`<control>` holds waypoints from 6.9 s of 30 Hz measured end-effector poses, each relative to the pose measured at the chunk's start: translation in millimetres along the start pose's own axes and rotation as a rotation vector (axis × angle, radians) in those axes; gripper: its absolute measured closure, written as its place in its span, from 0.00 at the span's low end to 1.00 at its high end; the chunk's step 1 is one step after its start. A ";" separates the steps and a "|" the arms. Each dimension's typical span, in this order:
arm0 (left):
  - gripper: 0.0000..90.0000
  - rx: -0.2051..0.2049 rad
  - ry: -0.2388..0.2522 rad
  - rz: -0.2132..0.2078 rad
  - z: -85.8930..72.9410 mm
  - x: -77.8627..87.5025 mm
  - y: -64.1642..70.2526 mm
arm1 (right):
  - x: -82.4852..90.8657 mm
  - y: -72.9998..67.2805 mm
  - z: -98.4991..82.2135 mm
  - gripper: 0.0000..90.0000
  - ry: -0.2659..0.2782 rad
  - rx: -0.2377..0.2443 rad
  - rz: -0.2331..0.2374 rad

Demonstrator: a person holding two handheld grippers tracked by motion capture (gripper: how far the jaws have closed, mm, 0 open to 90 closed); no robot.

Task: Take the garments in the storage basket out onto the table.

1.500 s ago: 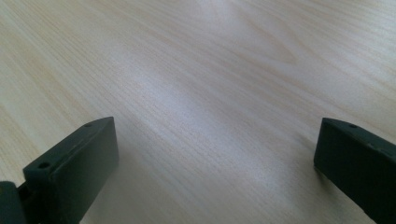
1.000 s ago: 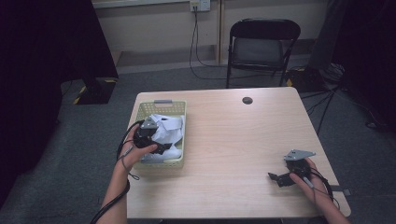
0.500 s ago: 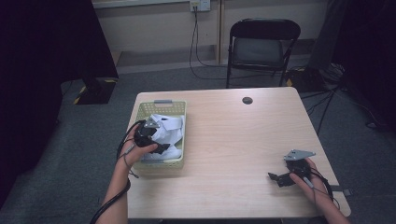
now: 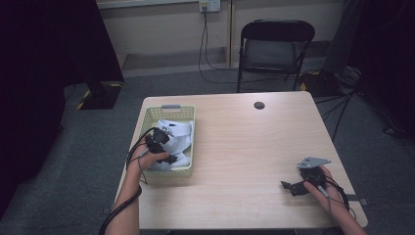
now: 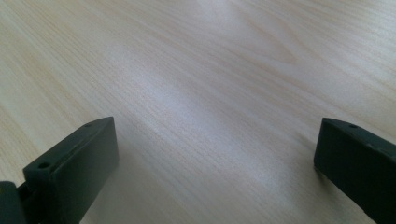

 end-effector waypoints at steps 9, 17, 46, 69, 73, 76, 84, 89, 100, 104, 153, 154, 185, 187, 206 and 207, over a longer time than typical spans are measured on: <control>0.18 0.061 -0.133 -0.025 9.9 -12.0 -2.1 | 0.0 0.0 0.0 0.00 0.000 0.000 0.000; 0.46 0.070 -0.168 0.038 12.9 -14.4 0.5 | 0.0 0.0 0.0 0.00 0.000 0.000 0.000; 0.75 0.168 0.083 0.128 10.2 59.2 -3.7 | 0.0 0.0 0.0 0.00 0.000 0.000 0.000; 0.75 0.068 0.174 0.120 26.5 120.3 16.2 | 0.0 0.0 0.0 0.00 0.000 0.000 0.000; 0.75 0.030 0.177 0.127 33.6 128.1 26.6 | 0.0 0.0 0.0 0.00 0.000 0.000 0.000; 0.75 0.003 0.188 0.124 38.6 133.9 34.6 | 0.0 0.0 0.0 0.00 0.000 0.000 0.000; 0.75 -0.059 0.227 0.103 50.9 147.4 54.6 | 0.0 0.0 0.0 0.00 0.000 0.000 0.000; 0.75 -0.099 0.244 0.084 58.1 153.8 66.4 | 0.0 0.0 0.0 0.00 0.000 0.000 0.001; 0.75 -0.154 0.305 0.042 73.3 164.3 87.9 | 0.0 -0.1 0.0 0.00 0.000 -0.001 0.001; 0.75 -0.177 0.314 0.035 79.6 165.4 96.2 | 0.0 0.1 0.1 0.00 0.001 0.001 0.000; 0.75 -0.274 0.433 -0.179 133.7 112.8 171.5 | 0.0 0.0 0.0 0.00 0.000 0.001 0.000; 0.75 -0.269 0.438 -0.185 134.5 110.6 172.8 | 0.0 0.0 0.0 0.00 0.000 0.001 0.001; 0.75 -0.260 0.463 -0.254 153.0 60.5 204.0 | 0.0 0.0 0.0 0.00 0.000 0.001 0.000; 0.74 -0.256 0.467 -0.256 153.6 57.4 205.6 | 0.0 0.0 0.0 0.00 0.000 0.001 0.000; 0.73 -0.217 0.490 -0.272 153.9 29.9 213.5 | 0.0 -0.1 0.0 0.00 0.000 0.000 0.001; 0.73 -0.217 0.490 -0.271 153.7 28.3 213.9 | 0.0 0.0 0.0 0.00 0.000 0.001 0.000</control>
Point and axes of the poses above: each handheld gripper's, and its own axes: x roughly backward along the jaws, z roughly out of its top, y roughly to its right, the point moved 2 cm from there along -x, roughly forward along the jaws, and after that the axes turned 14 degrees about -y, right-handed, at the moved point
